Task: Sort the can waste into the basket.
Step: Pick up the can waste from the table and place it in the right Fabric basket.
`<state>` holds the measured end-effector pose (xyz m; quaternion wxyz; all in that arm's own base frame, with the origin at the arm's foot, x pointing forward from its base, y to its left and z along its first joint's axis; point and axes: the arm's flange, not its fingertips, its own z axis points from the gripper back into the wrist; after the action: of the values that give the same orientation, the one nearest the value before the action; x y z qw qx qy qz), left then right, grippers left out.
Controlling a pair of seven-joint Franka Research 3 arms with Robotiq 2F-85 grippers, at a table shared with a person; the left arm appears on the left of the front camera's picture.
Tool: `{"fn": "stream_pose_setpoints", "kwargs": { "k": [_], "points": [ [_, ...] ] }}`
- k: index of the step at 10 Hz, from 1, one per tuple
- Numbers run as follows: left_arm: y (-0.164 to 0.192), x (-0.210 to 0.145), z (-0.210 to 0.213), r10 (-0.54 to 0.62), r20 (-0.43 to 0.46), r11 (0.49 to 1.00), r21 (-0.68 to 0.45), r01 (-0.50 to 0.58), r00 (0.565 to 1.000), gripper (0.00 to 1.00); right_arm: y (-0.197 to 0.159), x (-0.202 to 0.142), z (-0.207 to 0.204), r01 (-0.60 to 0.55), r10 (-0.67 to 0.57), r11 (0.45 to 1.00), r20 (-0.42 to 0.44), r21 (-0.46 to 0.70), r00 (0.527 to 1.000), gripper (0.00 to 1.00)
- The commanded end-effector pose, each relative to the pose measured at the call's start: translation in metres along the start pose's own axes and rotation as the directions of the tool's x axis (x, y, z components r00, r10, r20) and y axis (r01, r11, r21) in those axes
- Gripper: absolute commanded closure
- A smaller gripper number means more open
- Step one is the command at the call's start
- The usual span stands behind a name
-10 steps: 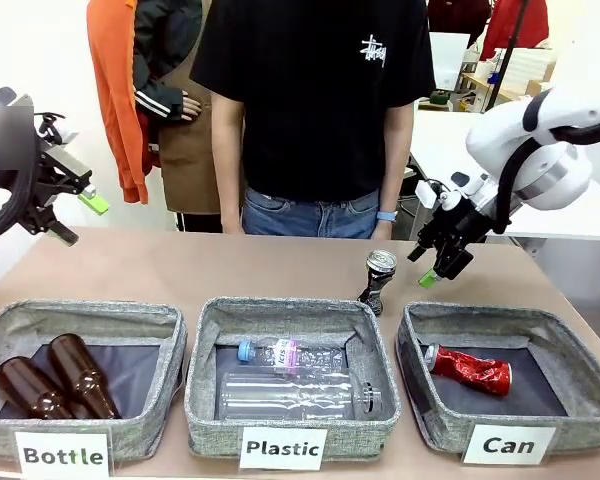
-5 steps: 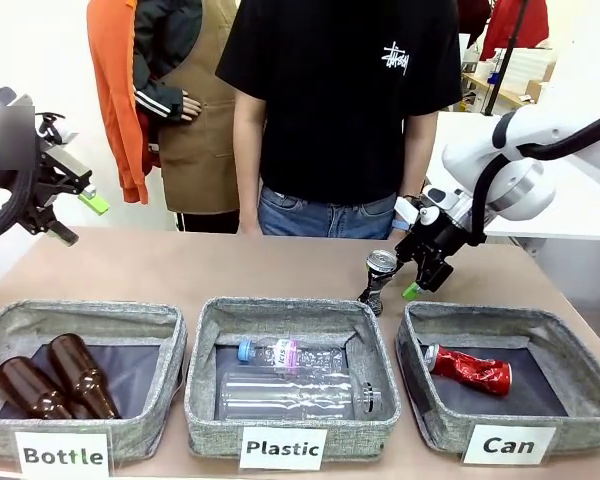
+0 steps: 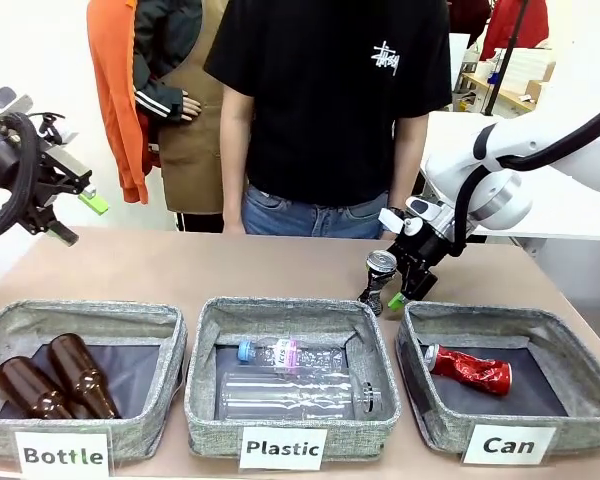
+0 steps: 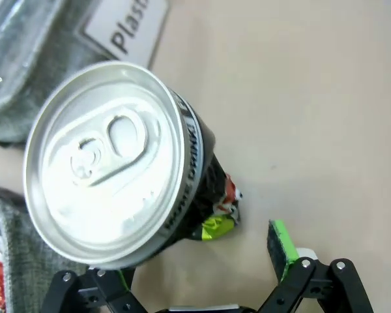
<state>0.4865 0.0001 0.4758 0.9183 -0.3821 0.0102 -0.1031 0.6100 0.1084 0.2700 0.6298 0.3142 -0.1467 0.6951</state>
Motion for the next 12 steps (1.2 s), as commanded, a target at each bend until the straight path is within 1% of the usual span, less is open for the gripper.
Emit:
{"fn": "stream_pose_setpoints", "kwargs": {
  "k": [1, 3, 5, 8, 10, 11, 12],
  "points": [
    [-0.001, -0.004, 0.0, -0.004, 0.01, 1.0, -0.013, 0.004, 1.0, 0.0, -0.008, -0.002, 0.001, -0.03, 0.028, 0.999, 0.068, 0.018, 0.997, 0.0],
    [-0.001, -0.004, 0.0, -0.004, 0.01, 1.0, -0.013, 0.004, 1.0, 0.0, -0.009, -0.003, -0.002, -0.016, 0.014, 1.0, 0.129, 0.012, 0.992, 0.0],
    [-0.001, -0.004, 0.0, -0.004, 0.01, 1.0, -0.013, 0.004, 1.0, 0.0, -0.01, -0.002, -0.007, -0.03, 0.017, 0.998, 0.195, 0.062, 0.981, 0.0],
    [-0.001, -0.004, 0.0, -0.004, 0.01, 1.0, -0.013, 0.004, 1.0, 0.0, -0.01, -0.001, -0.01, -0.054, 0.03, 0.995, 0.279, 0.08, 0.96, 0.0],
    [-0.001, -0.004, 0.0, -0.004, 0.01, 1.0, -0.013, 0.004, 1.0, 0.0, -0.01, -0.002, -0.011, -0.054, 0.024, 0.994, 0.298, 0.09, 0.954, 0.0],
    [-0.001, -0.004, 0.0, -0.004, 0.01, 1.0, -0.013, 0.004, 1.0, 0.0, -0.009, -0.002, -0.01, -0.072, 0.04, 0.993, 0.315, 0.092, 0.948, 0.0],
    [-0.001, -0.004, 0.0, -0.004, 0.01, 1.0, -0.013, 0.004, 1.0, 0.0, -0.01, -0.002, -0.009, -0.073, 0.042, 0.994, 0.314, 0.087, 0.948, 0.0]
  ]
}}
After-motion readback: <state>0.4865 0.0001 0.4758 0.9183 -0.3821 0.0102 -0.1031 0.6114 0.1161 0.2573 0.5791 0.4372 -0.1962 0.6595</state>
